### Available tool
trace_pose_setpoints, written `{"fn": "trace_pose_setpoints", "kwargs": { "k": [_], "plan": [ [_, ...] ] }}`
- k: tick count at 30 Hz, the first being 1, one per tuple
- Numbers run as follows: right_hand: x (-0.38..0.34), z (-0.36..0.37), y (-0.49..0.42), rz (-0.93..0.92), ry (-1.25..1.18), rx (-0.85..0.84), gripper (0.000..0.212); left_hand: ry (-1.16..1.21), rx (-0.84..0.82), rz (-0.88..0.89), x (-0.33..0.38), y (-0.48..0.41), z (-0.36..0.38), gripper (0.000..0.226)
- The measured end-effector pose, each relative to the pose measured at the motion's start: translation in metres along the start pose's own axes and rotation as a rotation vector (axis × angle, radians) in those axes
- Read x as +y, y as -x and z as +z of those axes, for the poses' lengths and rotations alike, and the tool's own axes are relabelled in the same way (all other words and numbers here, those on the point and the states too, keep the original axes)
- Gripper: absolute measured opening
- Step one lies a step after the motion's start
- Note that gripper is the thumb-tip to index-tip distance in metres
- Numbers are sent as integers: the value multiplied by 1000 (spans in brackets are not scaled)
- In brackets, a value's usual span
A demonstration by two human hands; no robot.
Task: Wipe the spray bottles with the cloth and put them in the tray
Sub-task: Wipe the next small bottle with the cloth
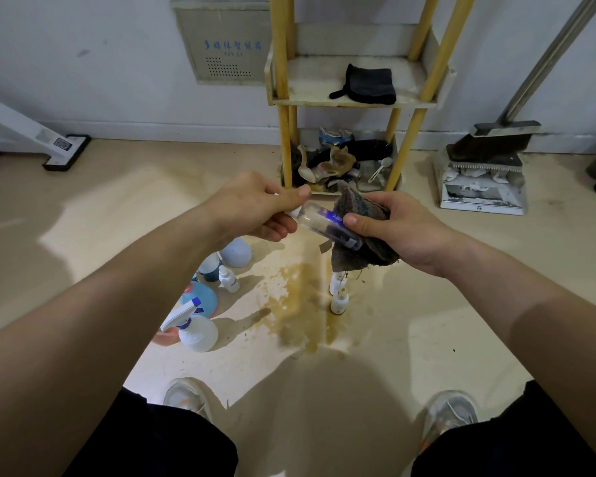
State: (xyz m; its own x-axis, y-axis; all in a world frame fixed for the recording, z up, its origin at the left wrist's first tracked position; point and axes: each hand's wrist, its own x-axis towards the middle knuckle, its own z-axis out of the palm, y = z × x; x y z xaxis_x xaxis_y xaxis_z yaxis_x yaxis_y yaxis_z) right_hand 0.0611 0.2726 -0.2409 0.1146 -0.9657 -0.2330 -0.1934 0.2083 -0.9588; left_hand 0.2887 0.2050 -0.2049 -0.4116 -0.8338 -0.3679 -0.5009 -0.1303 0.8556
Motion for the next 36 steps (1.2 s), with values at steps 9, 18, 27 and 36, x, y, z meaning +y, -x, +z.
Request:
{"fn": "trace_pose_setpoints", "kwargs": {
  "k": [9, 18, 27, 36],
  "plan": [
    [17, 18, -13, 98, -20, 305, 25, -104, 125, 244, -7, 3, 16, 21],
    [23, 24, -10, 323, 156, 416, 34, -417, 281, 425, -18, 1, 54, 21],
    [11, 24, -4, 103, 664, 369, 18, -477, 274, 355, -23, -7, 45, 22],
    [3, 39, 5, -96, 60, 172, 32, -83, 307, 374, -36, -13, 51, 19]
  ]
}}
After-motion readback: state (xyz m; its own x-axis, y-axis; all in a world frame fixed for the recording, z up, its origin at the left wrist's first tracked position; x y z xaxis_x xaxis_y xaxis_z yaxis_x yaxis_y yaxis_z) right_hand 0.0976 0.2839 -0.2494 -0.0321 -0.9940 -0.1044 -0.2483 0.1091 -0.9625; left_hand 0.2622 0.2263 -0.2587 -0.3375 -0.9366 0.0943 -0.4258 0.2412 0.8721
